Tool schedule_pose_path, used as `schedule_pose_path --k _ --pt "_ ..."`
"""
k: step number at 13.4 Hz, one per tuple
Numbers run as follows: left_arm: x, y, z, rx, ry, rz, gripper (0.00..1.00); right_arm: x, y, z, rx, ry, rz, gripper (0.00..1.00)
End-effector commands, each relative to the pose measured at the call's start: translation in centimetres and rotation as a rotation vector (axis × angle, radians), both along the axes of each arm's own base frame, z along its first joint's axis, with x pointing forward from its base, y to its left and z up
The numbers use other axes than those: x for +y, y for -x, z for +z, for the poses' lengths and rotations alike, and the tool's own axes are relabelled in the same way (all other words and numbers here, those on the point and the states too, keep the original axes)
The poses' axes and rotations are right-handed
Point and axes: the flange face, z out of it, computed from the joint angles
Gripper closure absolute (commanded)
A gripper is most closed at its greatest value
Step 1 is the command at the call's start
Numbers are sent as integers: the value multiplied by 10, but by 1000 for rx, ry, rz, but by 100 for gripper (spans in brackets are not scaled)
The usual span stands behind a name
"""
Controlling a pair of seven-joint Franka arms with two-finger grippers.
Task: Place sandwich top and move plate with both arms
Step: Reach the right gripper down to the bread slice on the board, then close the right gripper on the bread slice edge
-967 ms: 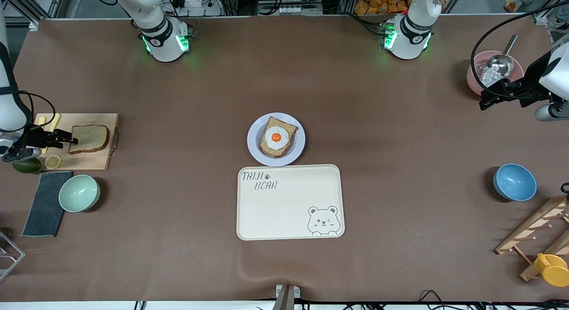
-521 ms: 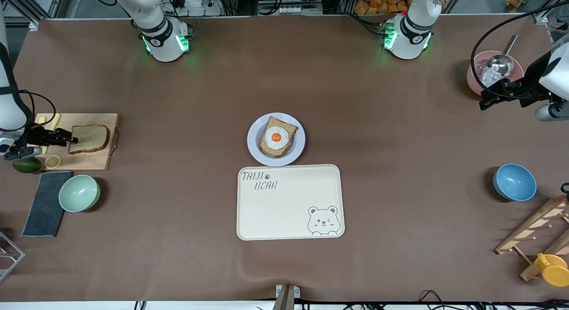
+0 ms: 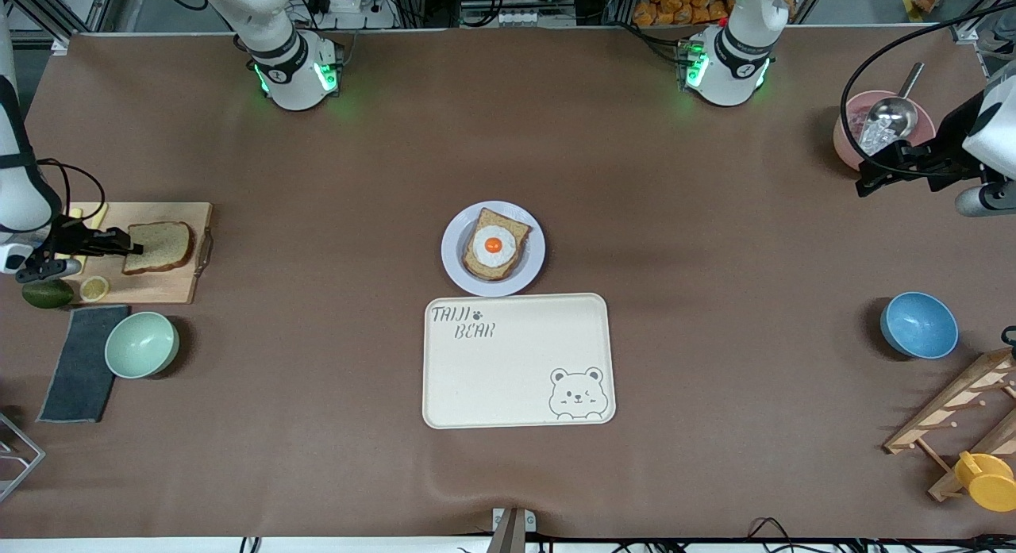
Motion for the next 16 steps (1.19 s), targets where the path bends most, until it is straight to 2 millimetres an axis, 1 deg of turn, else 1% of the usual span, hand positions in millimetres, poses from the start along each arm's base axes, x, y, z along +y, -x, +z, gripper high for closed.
schedule_pose_path --k 1,4,6,9,11,13,16 --pt "0 0 3 -1 21 5 0 -2 4 -2 -18 -14 -8 100" --pt "0 -1 2 0 21 5 0 1 0 -1 -18 -11 -6 100" --pt "0 -1 2 0 21 5 0 -2 1 1 -19 -12 -13 100" --pt "0 -1 2 1 27 5 0 1 -3 5 -9 -16 -31 100" --pt "-2 -2 -1 6 40 4 0 3 -8 13 -2 -73 -55 100" --pt "0 -3 -1 8 39 7 0 8 -12 31 -5 -89 -51 100" --pt "0 -2 -1 7 41 7 0 12 -12 40 0 -101 -44 100"
